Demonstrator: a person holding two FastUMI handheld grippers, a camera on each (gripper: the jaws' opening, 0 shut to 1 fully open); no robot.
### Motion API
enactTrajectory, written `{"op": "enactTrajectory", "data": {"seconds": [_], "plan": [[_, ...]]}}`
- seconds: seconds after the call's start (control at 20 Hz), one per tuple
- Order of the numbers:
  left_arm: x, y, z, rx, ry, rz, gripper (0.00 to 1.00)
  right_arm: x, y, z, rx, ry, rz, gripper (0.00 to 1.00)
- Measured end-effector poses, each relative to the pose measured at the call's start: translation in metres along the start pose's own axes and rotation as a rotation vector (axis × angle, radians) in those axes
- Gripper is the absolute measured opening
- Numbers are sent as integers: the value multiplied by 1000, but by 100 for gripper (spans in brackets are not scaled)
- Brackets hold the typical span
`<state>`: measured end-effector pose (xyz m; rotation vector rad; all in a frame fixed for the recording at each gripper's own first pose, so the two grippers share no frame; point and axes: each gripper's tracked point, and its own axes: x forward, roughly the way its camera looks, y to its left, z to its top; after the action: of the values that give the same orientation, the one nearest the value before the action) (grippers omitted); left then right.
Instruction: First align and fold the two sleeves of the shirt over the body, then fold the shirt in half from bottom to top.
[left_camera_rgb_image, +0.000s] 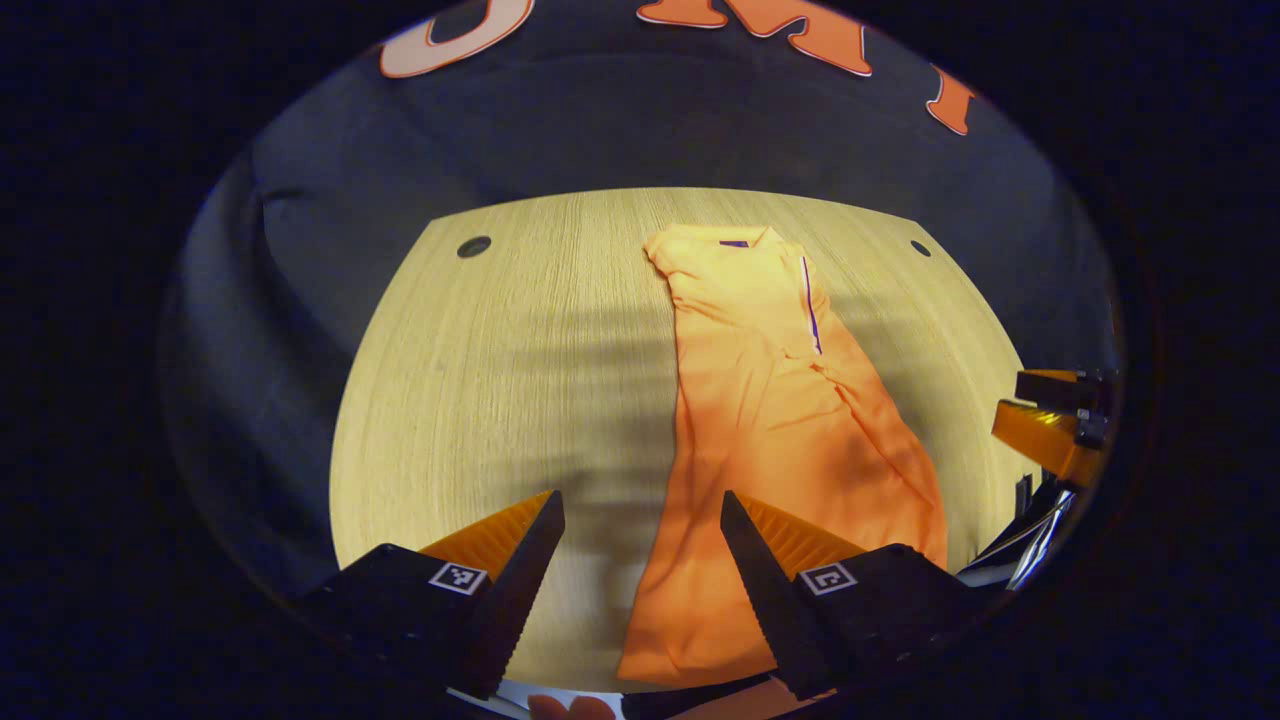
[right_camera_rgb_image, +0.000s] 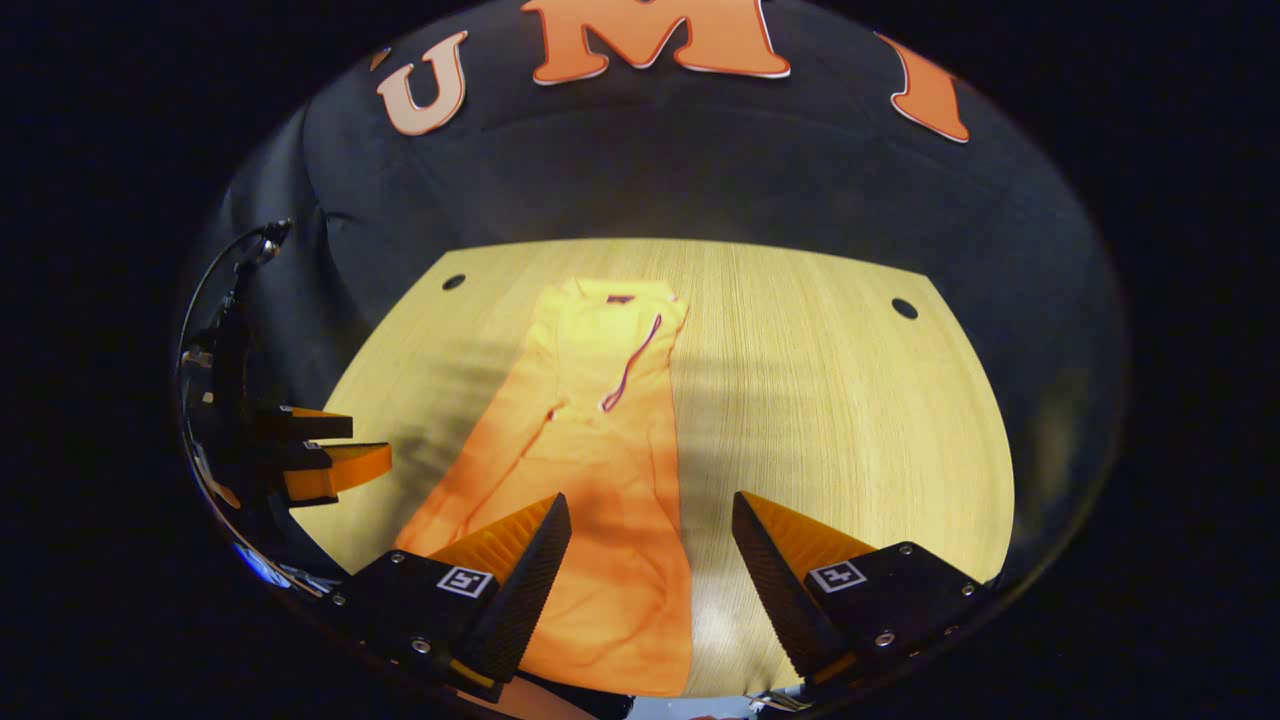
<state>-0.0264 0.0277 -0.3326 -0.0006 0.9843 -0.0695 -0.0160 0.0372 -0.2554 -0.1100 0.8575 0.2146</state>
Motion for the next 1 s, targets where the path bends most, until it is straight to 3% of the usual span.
{"op": "enactTrajectory", "data": {"seconds": [0.2,0.55,0.7,1.0], "plan": [[5,-3,-55,8,80,15,98,12,10,-66,18,153,20,99],[-4,-17,-159,-17,266,17,98,-4,9,-171,41,392,4,99],[-3,-21,-179,-40,313,20,98,-3,18,-194,69,458,19,99],[10,-33,-198,1,327,51,98,5,14,-212,40,505,-44,99]]}}
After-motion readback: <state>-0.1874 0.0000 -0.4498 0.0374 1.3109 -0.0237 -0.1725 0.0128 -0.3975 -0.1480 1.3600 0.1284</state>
